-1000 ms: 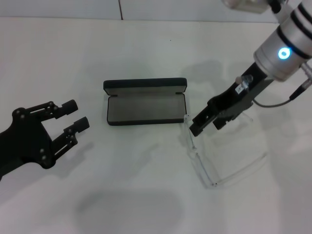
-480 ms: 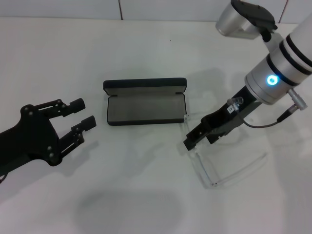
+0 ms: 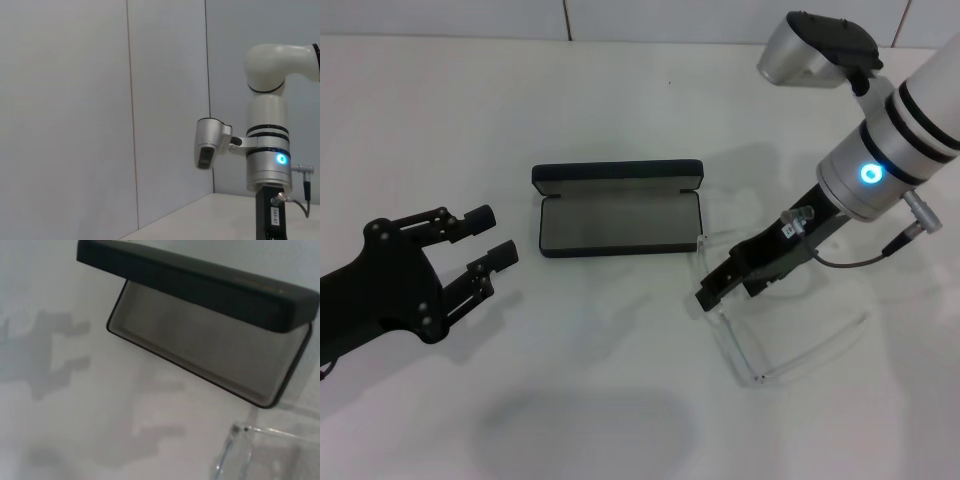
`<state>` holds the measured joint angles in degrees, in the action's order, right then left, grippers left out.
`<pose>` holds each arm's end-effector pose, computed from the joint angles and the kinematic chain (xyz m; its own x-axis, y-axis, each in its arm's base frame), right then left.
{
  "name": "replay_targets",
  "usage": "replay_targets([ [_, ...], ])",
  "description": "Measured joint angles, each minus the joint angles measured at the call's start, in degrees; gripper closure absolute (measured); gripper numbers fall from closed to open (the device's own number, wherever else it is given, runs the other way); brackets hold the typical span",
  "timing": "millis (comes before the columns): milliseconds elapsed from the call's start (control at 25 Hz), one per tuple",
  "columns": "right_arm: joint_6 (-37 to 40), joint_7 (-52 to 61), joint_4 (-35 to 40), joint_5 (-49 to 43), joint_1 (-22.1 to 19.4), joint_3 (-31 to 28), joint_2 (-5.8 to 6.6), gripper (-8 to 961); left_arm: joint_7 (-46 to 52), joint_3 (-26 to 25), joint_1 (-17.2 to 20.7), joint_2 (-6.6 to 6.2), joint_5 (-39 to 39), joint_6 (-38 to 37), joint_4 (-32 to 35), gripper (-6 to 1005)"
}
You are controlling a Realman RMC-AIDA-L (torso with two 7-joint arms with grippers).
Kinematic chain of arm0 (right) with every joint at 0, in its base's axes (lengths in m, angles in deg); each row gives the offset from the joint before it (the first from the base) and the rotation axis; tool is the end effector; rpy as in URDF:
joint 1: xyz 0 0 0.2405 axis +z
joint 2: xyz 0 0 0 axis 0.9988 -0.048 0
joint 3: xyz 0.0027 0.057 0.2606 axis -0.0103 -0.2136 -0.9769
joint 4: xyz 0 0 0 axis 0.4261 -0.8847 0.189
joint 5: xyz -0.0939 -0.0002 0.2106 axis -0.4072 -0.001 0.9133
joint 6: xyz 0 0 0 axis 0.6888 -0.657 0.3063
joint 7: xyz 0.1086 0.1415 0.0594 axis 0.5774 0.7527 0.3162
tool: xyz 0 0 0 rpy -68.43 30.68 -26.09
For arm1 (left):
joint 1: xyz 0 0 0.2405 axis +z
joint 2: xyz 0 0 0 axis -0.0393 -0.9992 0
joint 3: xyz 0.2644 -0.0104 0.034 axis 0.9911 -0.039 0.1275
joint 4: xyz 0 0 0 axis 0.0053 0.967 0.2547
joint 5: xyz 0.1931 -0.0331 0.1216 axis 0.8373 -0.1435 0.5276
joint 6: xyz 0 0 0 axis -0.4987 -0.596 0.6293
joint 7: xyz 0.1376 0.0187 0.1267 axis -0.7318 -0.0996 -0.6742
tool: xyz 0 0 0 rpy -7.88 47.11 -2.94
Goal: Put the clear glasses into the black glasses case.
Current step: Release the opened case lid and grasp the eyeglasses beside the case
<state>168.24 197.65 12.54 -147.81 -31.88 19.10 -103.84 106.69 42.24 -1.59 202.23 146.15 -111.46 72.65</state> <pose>0.1549 0.4060 -0.1174 0.4782 -0.8606 0.1752 -0.8473 -0.5046 -0.1660 -0.2955 0.2717 -0.0037 0.7426 -0.0289 0.6691 0.3464 -0.8385 -0.4206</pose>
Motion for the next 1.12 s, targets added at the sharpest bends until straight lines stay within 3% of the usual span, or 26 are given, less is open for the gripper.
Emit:
replay_targets([
  [1040,0.28,-0.61,-1.19,0.92,0.16,3.45,0.16,298,-0.66,0.01,-0.55,-0.03,0.40,-0.01,-0.59,625],
  [1120,0.47,-0.39,-1.29,0.99,0.14,3.27,0.25,374,-0.66,0.01,-0.55,-0.03,0.40,-0.01,-0.59,625],
])
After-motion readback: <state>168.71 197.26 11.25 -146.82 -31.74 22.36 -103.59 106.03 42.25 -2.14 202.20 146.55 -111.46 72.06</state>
